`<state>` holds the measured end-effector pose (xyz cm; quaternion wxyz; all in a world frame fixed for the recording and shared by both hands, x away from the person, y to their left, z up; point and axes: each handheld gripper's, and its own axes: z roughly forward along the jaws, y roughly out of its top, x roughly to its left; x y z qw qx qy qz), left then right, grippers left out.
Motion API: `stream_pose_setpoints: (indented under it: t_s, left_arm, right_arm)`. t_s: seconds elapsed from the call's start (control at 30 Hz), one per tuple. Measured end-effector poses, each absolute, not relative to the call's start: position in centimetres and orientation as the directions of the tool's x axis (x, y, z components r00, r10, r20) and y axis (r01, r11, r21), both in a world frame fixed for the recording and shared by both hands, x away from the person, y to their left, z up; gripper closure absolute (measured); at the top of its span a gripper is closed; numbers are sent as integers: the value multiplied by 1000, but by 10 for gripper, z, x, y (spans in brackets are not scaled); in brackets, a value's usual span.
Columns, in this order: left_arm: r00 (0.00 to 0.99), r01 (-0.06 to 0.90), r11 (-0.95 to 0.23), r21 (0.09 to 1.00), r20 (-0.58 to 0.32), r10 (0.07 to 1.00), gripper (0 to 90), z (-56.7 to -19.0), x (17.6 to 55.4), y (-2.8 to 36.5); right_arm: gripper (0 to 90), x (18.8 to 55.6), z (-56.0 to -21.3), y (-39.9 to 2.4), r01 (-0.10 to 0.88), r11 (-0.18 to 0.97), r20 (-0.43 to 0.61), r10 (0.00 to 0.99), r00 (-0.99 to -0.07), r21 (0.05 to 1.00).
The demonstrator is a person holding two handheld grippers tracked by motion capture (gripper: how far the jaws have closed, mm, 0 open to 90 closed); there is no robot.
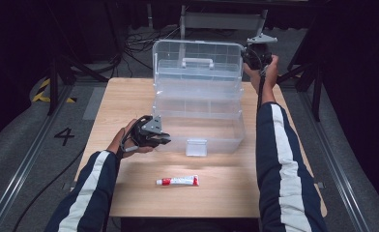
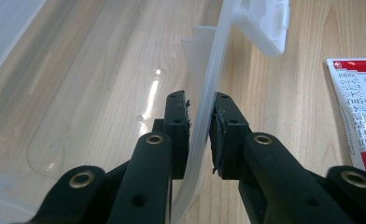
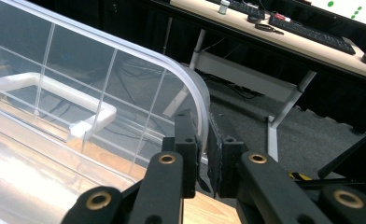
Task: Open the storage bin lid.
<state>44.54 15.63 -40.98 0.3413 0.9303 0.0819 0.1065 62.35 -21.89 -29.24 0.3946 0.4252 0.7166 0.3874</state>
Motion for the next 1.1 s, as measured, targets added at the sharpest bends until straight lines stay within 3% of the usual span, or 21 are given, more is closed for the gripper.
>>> stream_pose_setpoints:
  t_s: [0.73, 1.1]
  left_arm:
    - [965, 78, -745, 663, 138, 223, 787, -411, 446, 155]
    - [967, 81, -740, 668, 127, 220, 784, -413, 447, 154]
  right_arm:
    - [831, 651, -305, -217, 344, 334, -223, 920, -323, 878]
    - [831, 662, -314, -224, 352, 292, -164, 922, -351, 889]
